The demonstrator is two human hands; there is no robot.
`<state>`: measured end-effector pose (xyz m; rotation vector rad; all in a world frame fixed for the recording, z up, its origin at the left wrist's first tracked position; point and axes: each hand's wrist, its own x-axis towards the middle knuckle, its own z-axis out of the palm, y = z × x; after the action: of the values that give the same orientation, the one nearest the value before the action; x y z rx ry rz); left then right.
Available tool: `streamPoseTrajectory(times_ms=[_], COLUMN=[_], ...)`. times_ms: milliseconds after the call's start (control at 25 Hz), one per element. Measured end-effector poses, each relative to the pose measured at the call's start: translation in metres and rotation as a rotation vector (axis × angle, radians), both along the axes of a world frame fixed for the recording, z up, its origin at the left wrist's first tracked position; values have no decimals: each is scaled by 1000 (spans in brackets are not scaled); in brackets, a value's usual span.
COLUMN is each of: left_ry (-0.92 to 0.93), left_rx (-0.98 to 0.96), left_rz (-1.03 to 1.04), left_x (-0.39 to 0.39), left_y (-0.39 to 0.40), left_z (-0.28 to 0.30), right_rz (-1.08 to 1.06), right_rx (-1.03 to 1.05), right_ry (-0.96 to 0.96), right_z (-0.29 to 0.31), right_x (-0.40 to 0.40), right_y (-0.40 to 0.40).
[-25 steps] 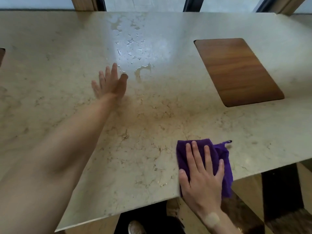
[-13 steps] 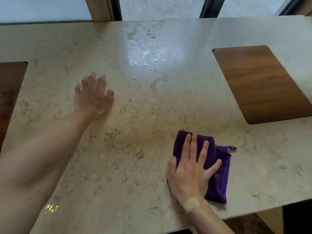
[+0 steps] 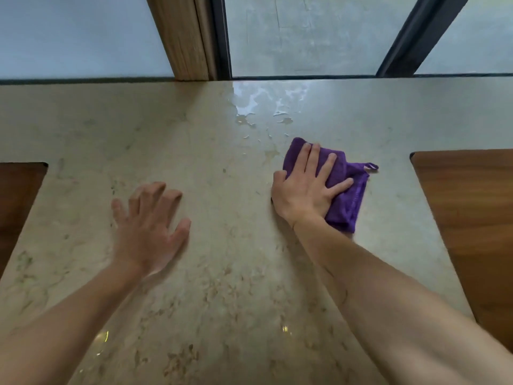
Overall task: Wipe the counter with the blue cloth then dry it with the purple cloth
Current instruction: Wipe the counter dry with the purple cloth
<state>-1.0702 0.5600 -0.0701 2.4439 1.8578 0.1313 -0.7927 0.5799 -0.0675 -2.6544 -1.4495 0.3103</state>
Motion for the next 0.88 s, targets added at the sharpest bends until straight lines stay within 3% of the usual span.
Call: streamPoseTrajectory(times_ms=[240, 400, 640, 880], left_ry=[17, 27, 24, -33], left_rx=[15, 18, 13, 2], left_rz=[-21, -25, -21, 5], left_x=[-1, -3, -4, -2], left_y=[2, 3, 0, 2], left_z=[-2, -3, -4, -5], right_rz=[19, 274, 703, 809], right_rx=[-40, -63, -61, -55], right_ry=[11, 8, -41, -48], right_z=[6, 10, 17, 14], right_x=[48, 72, 80, 50], right_y=[169, 212, 185, 85])
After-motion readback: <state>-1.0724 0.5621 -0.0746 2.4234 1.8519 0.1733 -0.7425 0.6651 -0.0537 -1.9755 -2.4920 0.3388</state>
